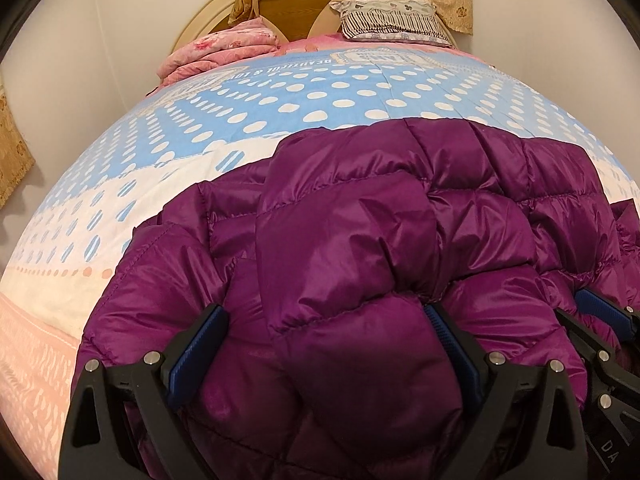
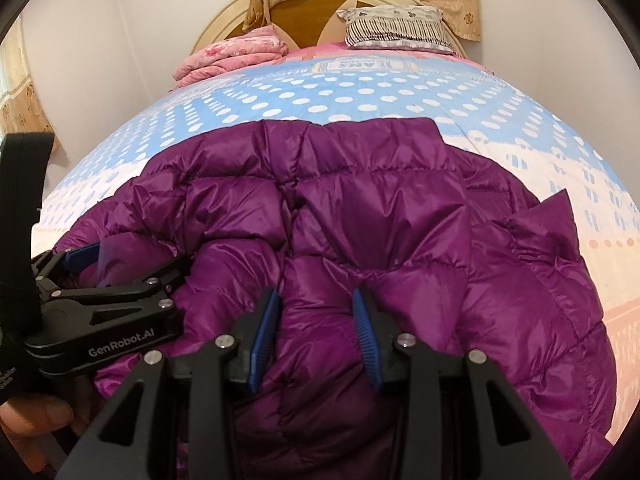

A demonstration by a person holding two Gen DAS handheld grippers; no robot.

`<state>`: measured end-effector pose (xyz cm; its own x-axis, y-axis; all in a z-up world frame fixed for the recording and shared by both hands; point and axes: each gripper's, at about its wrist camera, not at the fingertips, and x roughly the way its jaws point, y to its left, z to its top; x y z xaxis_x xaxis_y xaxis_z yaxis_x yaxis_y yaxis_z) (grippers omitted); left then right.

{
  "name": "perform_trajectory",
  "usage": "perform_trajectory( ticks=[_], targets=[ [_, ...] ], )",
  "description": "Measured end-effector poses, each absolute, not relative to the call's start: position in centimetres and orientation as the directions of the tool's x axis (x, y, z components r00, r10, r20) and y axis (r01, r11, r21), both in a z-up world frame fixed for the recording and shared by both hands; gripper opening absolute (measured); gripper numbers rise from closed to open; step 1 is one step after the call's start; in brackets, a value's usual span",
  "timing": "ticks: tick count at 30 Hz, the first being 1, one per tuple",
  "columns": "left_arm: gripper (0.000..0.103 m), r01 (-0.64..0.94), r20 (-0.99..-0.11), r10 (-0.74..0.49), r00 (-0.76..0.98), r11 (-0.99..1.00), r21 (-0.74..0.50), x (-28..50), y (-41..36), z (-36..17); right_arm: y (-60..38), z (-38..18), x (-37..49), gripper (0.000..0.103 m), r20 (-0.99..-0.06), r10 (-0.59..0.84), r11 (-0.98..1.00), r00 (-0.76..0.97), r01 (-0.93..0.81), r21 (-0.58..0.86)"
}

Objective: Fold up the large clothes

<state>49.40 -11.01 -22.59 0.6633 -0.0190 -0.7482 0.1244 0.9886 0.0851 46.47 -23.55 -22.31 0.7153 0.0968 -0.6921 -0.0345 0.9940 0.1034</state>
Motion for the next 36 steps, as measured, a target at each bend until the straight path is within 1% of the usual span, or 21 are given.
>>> perform_trajectory(
  ticks=[15,21,23,24,25,26,27,28,29,31,34,36],
  targets=[
    [0.099,0.122,-0.75,-0.011,0.661,0.988,0.094,49.4,-11.0,-22.7,-23.1,-22.5,46.4,0.042,-0.699,0.066,0.998,0.713,-0.03,0.063],
    [0.101,0.115,-0.746,0.026,0.666,0.984,0.136,49.5,-11.5,-22.7,-22.5,-22.6,46.5,0.042,-0.706,0.044,0.999,0.707,-0.025,0.037],
    [0.101,0.114,-0.75,0.032,0.66,0.983,0.142,49.7,-11.6,-22.6,-22.2,-22.5,46.6,0.042,-0.712,0.031,1.0,0.701,-0.027,0.016],
    [0.101,0.135,-0.767,0.013,0.641,0.982,0.13,49.9,-11.3,-22.1,-22.3,-22.3,46.6,0.042,-0.718,0.037,0.999,0.695,-0.034,0.018],
    [0.101,0.147,-0.778,0.007,0.628,0.981,0.127,49.8,-10.9,-21.5,-22.4,-21.9,46.5,0.045,-0.728,0.045,0.999,0.684,-0.048,0.016],
    [0.101,0.139,-0.778,-0.002,0.628,0.984,0.109,49.2,-10.0,-20.1,-22.6,-21.3,46.1,0.05,-0.739,0.045,0.999,0.672,-0.053,0.012],
    [0.101,0.138,-0.768,-0.032,0.64,0.988,0.075,48.4,-9.3,-18.8,-23.1,-20.2,44.9,0.054,-0.734,0.05,0.999,0.677,-0.041,0.031],
    [0.101,0.157,-0.744,-0.09,0.662,0.987,0.02,46.9,-8.0,-16.9,-23.6,-19.2,43.8,0.062,-0.721,0.067,0.998,0.69,-0.037,0.057],
    [0.101,0.175,-0.723,-0.118,0.681,0.985,0.003,44.9,-6.8,-15.4,-24.3,-18.1,41.9,0.071,-0.709,0.095,0.995,0.699,-0.046,0.087],
    [0.101,0.177,-0.705,-0.117,0.7,0.984,0.013,41.4,-4.7,-13.9,-25.7,-17.2,38.3,0.081,-0.714,0.13,0.991,0.688,-0.069,0.114],
    [0.101,0.154,-0.676,-0.086,0.732,0.987,0.042,34.6,-0.9,-14.0,-27.6,-17.5,33.3,0.083,-0.74,0.137,0.99,0.658,-0.064,0.126],
    [0.101,0.142,-0.681,-0.085,0.727,0.989,0.028,30.2,1.4,-15.5,-29.1,-18.5,29.4,0.083,-0.761,0.108,0.993,0.64,-0.034,0.112]
  ],
)
